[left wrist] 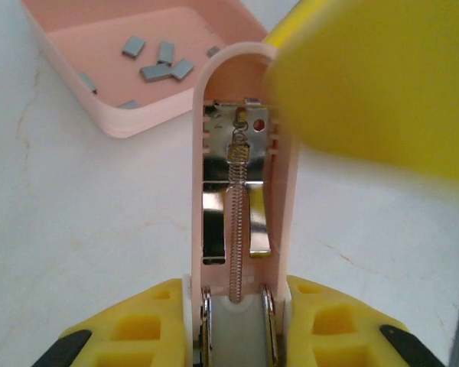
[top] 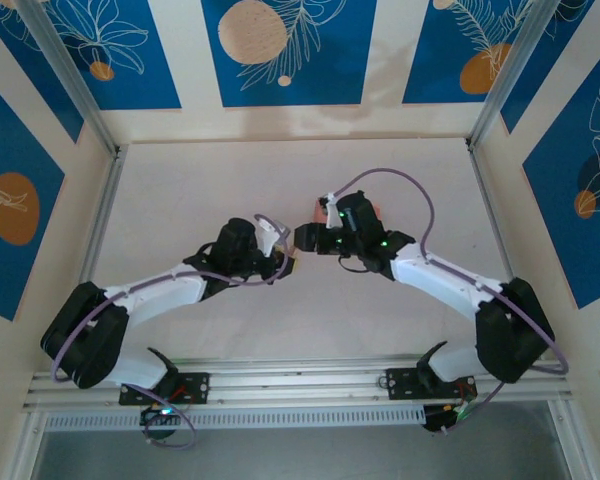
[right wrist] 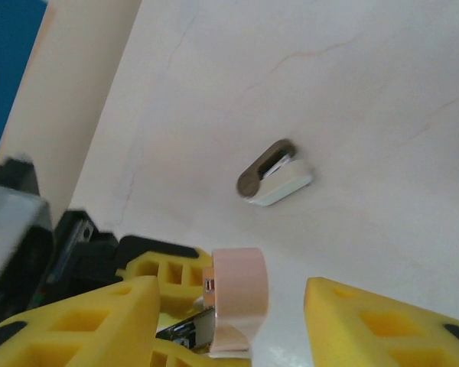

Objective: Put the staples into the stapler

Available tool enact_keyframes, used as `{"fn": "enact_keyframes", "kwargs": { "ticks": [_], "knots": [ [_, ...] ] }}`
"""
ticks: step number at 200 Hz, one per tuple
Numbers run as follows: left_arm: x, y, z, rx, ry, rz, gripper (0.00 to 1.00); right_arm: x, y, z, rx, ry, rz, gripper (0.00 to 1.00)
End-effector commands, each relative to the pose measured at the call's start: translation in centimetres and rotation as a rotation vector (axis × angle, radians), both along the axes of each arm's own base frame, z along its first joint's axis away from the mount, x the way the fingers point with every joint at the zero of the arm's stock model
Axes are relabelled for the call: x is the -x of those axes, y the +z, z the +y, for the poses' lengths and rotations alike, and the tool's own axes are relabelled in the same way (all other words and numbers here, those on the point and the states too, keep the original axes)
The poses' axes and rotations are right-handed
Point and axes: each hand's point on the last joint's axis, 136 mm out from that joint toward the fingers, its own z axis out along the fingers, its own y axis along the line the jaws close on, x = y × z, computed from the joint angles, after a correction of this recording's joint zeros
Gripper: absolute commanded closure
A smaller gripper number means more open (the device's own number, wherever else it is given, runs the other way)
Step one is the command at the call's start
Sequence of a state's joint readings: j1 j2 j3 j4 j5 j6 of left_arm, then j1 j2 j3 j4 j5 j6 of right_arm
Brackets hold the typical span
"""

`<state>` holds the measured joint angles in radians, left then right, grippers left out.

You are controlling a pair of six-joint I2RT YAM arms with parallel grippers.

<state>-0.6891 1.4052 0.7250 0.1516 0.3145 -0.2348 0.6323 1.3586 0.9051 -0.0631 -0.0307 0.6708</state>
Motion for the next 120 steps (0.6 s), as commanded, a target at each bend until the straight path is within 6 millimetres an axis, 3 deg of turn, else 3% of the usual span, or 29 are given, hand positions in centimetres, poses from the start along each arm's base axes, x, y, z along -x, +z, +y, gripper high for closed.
{"fn": "enact_keyframes", "kwargs": {
  "ticks": [1, 20, 38, 58, 95, 120],
  "knots": [
    [-1.7, -1.9, 1.3, -0.097, 0.217, 0.072, 0.9, -0.5, 0.3, -3.9, 0.093, -0.149, -0.039, 0.47],
    [-1.2, -4.0, 1.8, -0.173, 0.278, 0.142, 0.9, -0.4, 0.4, -6.5, 0.141, -0.258, -0.059, 0.47],
    [-0.8, -5.7, 2.3, -0.237, 0.336, 0.204, 0.89, -0.2, 0.1, -7.4, 0.139, -0.298, -0.063, 0.46],
    [-0.8, -7.5, 3.2, -0.31, 0.403, 0.256, 0.88, 0.1, -0.4, -7.4, 0.129, -0.302, -0.039, 0.46],
    [-0.9, -9.8, 3.0, -0.328, 0.439, 0.307, 0.88, 0.0, -1.4, -6.5, 0.127, -0.285, -0.002, 0.46],
    [-1.4, -10.4, 3.2, -0.354, 0.462, 0.309, 0.85, -0.3, -1.4, -5.8, 0.134, -0.269, 0.001, 0.46]
  ]
}}
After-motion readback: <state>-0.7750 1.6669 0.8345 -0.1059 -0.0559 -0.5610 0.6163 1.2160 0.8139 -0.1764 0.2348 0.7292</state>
